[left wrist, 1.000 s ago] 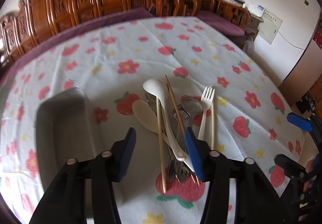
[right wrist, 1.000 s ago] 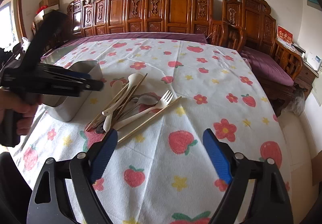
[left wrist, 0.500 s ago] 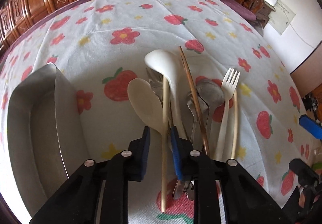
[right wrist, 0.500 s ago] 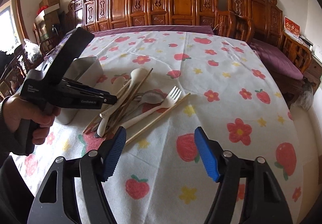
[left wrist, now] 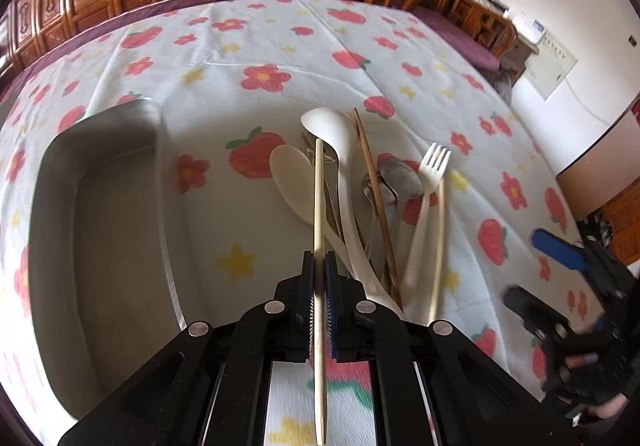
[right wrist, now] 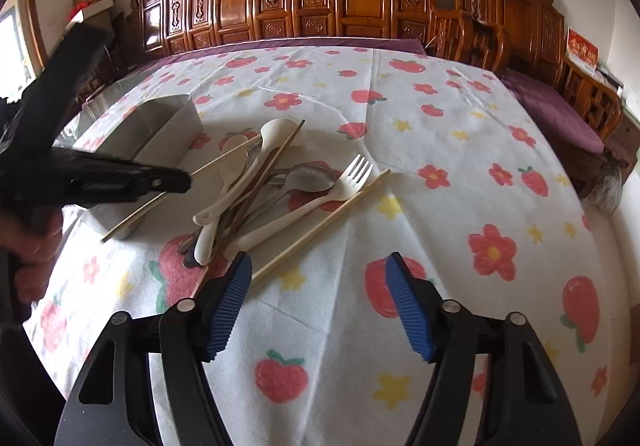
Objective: Organize utensils
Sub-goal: 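Lift the chopstick with the left gripper while the right gripper grasps another wooden chopstick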
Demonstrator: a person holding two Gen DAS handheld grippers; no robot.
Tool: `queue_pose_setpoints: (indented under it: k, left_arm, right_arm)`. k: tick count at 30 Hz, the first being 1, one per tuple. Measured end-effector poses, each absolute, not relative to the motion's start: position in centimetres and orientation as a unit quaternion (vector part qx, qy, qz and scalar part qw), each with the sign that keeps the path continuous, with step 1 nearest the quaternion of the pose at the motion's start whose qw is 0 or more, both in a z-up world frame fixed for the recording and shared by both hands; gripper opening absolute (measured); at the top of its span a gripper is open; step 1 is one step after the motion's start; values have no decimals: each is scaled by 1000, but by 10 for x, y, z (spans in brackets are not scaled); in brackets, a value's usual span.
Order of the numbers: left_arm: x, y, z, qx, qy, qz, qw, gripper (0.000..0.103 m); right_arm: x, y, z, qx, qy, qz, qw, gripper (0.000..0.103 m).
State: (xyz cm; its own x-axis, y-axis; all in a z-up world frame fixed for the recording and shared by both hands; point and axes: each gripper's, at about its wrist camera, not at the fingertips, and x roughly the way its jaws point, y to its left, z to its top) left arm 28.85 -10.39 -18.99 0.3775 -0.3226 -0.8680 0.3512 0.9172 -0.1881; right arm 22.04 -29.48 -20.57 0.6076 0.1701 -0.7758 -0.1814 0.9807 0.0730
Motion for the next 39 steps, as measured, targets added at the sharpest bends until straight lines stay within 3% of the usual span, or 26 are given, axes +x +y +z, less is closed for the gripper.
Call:
queue_pose_setpoints:
  k: [15,25,26,39]
  left_arm:
    - [245,-65,-161,-37,481,-212,850,4]
    - [229,-50,-151,-41,468,-211,857,4]
    - [228,-49,-150,-42,467,-210,858,4]
    - [208,-31,-133,-47,453,-198,868,4]
  right_arm:
    - [279,-254,-223,52,470,144,869,32]
    - [306,-233,-240,49,510,122,850,18]
    - [307,-233,-240,48,512,120,849,10]
    - [301,-232,-235,32,531,100,841,7]
